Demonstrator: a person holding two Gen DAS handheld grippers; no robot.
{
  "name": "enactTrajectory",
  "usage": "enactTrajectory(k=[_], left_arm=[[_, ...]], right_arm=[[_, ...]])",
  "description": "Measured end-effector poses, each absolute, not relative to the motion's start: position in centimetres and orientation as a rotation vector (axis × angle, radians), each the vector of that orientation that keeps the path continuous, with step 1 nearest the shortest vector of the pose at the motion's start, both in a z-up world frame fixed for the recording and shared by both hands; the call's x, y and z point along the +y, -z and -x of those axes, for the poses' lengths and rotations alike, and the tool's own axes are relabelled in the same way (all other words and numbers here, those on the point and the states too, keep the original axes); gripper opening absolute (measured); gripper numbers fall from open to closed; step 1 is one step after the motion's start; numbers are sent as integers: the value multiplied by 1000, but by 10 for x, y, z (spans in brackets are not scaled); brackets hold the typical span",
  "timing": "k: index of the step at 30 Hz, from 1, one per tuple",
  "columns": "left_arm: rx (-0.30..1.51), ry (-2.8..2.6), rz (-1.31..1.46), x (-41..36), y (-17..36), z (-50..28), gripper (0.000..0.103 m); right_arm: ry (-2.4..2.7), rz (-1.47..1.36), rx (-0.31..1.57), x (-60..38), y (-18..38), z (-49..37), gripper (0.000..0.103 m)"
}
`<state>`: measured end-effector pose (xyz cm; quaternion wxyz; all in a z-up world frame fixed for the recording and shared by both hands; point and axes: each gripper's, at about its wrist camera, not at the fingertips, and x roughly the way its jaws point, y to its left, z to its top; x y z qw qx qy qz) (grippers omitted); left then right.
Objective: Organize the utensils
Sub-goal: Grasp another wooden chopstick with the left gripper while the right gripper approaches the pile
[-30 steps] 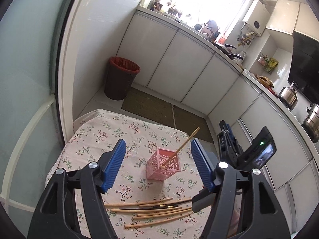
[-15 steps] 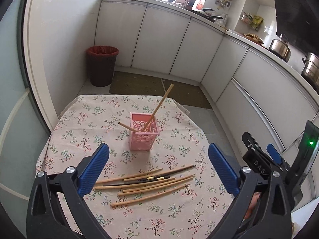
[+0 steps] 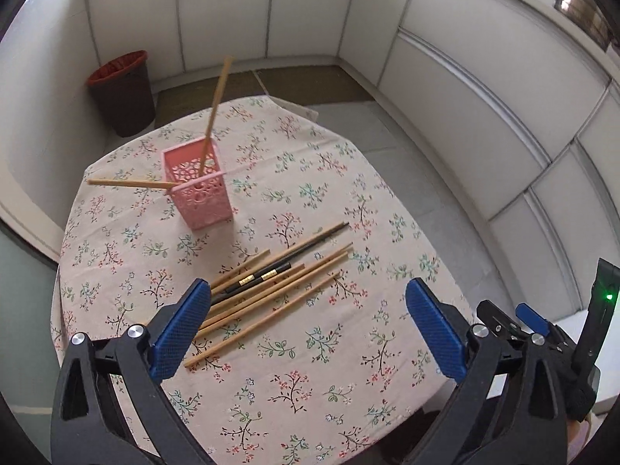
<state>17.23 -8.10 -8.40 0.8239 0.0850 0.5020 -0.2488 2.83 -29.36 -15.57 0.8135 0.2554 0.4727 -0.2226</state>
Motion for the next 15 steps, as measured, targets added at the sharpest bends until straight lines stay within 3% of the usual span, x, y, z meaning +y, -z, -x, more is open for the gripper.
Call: enactTrajectory(k=[15], left_arm=[[1302, 508, -626, -192, 179, -250, 96]], right_arm=[[445, -629, 1047, -309, 171, -25, 97]])
